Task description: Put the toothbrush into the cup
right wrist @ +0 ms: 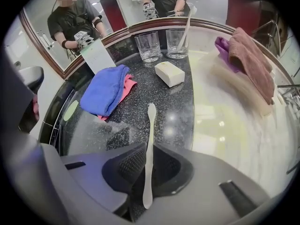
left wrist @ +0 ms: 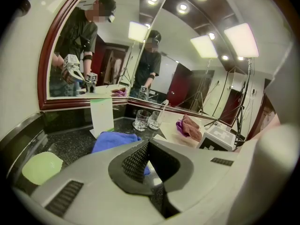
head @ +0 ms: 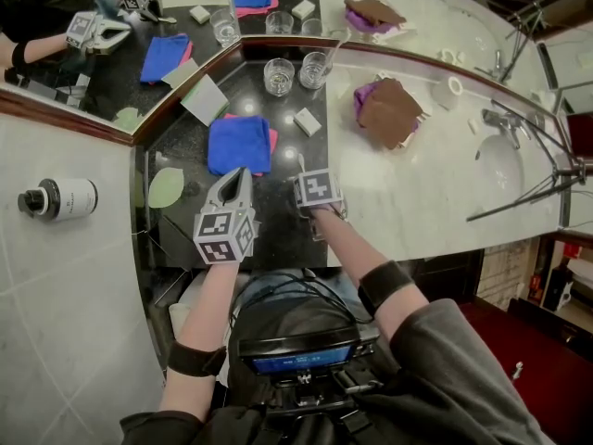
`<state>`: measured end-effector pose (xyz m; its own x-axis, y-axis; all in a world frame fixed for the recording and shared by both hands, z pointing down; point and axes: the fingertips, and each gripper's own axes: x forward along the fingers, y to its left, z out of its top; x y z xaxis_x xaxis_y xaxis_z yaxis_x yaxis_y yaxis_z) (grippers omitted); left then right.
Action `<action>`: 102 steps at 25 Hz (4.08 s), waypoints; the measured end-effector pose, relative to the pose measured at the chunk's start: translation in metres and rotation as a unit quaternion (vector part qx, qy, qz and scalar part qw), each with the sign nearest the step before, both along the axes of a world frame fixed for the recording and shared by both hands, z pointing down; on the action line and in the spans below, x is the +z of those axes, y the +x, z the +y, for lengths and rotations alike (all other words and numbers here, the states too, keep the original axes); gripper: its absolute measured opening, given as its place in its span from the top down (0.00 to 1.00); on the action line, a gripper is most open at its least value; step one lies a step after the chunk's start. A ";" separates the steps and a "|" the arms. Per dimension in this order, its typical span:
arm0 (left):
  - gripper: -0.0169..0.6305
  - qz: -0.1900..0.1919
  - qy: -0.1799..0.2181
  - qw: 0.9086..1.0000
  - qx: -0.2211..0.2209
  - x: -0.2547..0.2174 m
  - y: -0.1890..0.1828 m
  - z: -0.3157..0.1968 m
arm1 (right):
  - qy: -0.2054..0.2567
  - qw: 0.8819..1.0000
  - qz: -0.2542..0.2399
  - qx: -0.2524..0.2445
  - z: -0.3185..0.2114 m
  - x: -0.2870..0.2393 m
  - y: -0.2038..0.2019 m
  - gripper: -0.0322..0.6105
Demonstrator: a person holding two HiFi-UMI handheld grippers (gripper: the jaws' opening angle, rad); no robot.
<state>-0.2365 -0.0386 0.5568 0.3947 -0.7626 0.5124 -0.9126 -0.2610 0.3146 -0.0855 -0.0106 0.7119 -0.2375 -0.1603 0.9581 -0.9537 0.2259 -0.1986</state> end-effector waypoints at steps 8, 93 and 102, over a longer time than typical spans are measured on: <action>0.97 -0.004 0.000 1.000 0.003 -0.003 0.004 0.005 | -0.001 1.000 0.005 0.001 0.005 -0.002 0.009 0.85; 0.97 -0.015 0.074 0.990 -0.120 0.030 0.009 -0.158 | 0.480 0.838 -0.178 -0.190 -0.293 -0.136 -0.090 0.85; 0.97 -0.009 0.070 0.989 -0.132 0.027 -0.003 -0.143 | 0.434 0.867 -0.150 -0.192 -0.290 -0.110 -0.088 0.75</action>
